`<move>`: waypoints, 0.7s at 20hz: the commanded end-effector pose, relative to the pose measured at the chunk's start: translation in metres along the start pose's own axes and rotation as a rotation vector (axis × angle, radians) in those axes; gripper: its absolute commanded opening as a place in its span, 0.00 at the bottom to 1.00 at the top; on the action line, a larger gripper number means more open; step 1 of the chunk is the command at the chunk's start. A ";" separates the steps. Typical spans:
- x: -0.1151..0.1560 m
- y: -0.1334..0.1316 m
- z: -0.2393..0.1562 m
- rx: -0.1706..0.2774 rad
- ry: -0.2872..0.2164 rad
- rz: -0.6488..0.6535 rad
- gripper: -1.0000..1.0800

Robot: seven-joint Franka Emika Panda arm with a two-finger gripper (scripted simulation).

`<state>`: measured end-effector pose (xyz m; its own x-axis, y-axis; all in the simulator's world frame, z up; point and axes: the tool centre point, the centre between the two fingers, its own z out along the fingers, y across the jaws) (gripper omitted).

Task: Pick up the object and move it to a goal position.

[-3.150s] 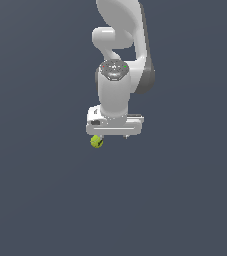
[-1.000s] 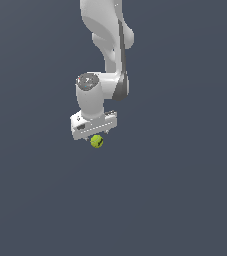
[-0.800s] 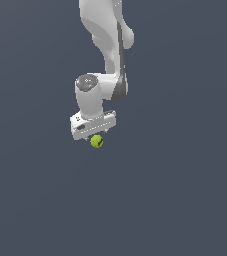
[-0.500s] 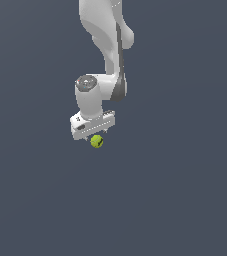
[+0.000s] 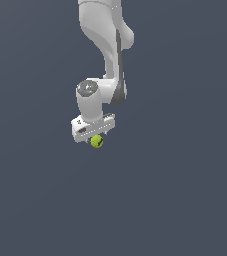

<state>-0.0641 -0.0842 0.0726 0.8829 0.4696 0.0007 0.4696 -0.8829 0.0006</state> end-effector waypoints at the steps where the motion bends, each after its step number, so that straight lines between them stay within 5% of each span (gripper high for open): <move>1: -0.001 -0.001 0.013 0.001 -0.001 -0.001 0.96; 9: 0.000 0.000 0.031 0.001 -0.001 -0.003 0.96; 10: 0.000 0.000 0.031 0.001 -0.001 -0.003 0.00; 14: 0.000 0.000 0.031 0.001 -0.001 -0.003 0.00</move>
<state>-0.0644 -0.0851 0.0421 0.8822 0.4708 0.0005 0.4708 -0.8822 0.0009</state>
